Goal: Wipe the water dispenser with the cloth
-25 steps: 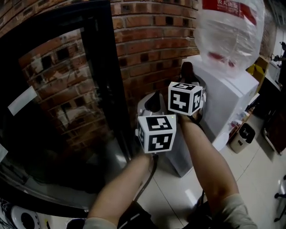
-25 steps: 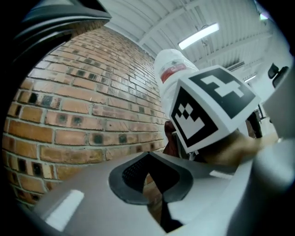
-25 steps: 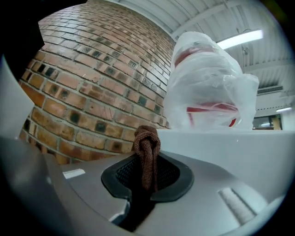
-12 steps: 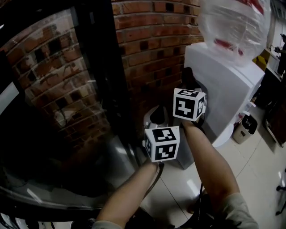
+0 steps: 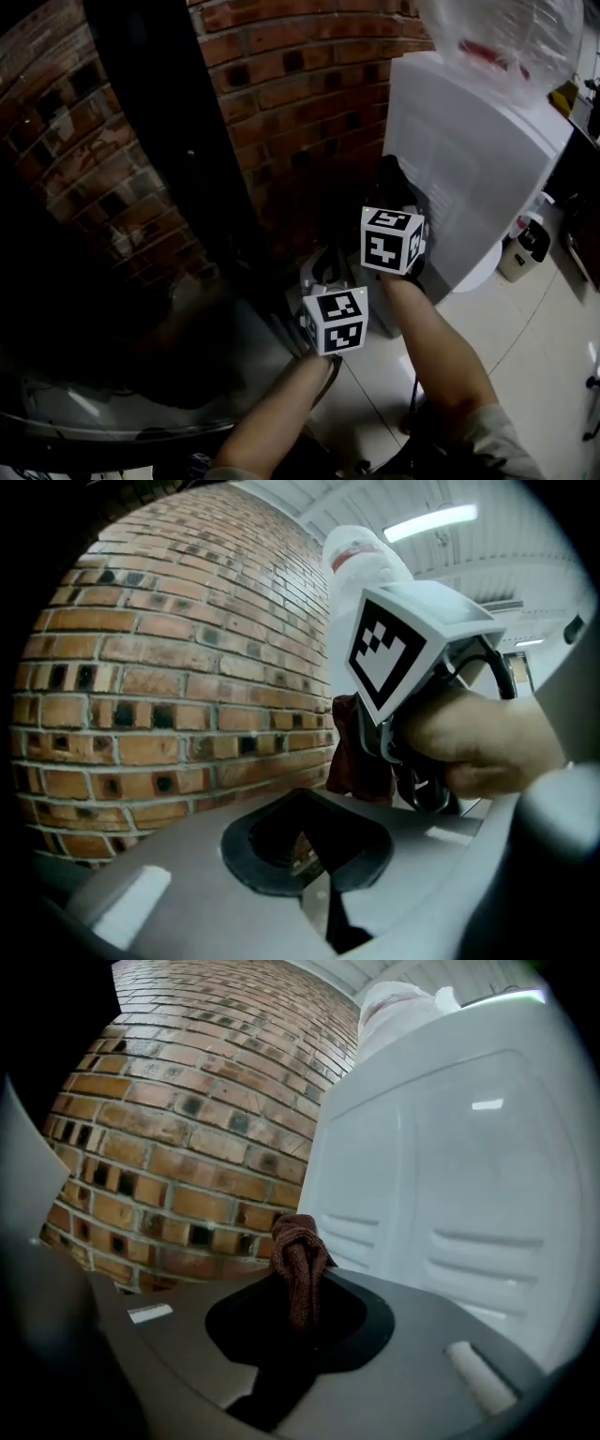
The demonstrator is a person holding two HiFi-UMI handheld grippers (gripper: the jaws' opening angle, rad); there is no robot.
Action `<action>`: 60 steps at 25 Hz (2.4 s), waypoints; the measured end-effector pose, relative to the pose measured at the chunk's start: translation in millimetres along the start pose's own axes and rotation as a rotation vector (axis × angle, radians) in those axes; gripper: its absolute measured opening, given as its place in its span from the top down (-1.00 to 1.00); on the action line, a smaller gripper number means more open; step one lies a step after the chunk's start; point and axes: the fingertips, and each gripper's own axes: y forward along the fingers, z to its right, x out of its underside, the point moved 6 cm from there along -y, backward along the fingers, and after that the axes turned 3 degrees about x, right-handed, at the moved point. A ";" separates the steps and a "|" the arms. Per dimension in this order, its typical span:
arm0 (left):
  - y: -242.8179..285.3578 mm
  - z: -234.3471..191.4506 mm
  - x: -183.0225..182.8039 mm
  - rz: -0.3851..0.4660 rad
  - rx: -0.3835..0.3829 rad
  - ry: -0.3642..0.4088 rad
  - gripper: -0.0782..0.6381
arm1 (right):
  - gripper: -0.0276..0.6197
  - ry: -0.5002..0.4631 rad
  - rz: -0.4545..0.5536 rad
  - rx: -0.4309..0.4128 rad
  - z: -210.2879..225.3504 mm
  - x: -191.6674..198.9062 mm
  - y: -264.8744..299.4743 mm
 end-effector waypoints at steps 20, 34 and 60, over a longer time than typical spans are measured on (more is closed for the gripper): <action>34.6 -4.9 153.4 -0.112 -0.036 -0.058 0.78 | 0.70 0.062 -0.240 -0.112 -49.4 198.5 32.2; 52.0 2.8 235.2 -0.246 -0.004 -0.036 0.78 | 0.70 0.096 -0.449 -0.171 -85.0 335.1 63.8; 24.2 19.4 151.3 -0.173 -0.006 -0.064 0.78 | 0.70 0.062 -0.085 -0.331 -25.5 163.6 -4.2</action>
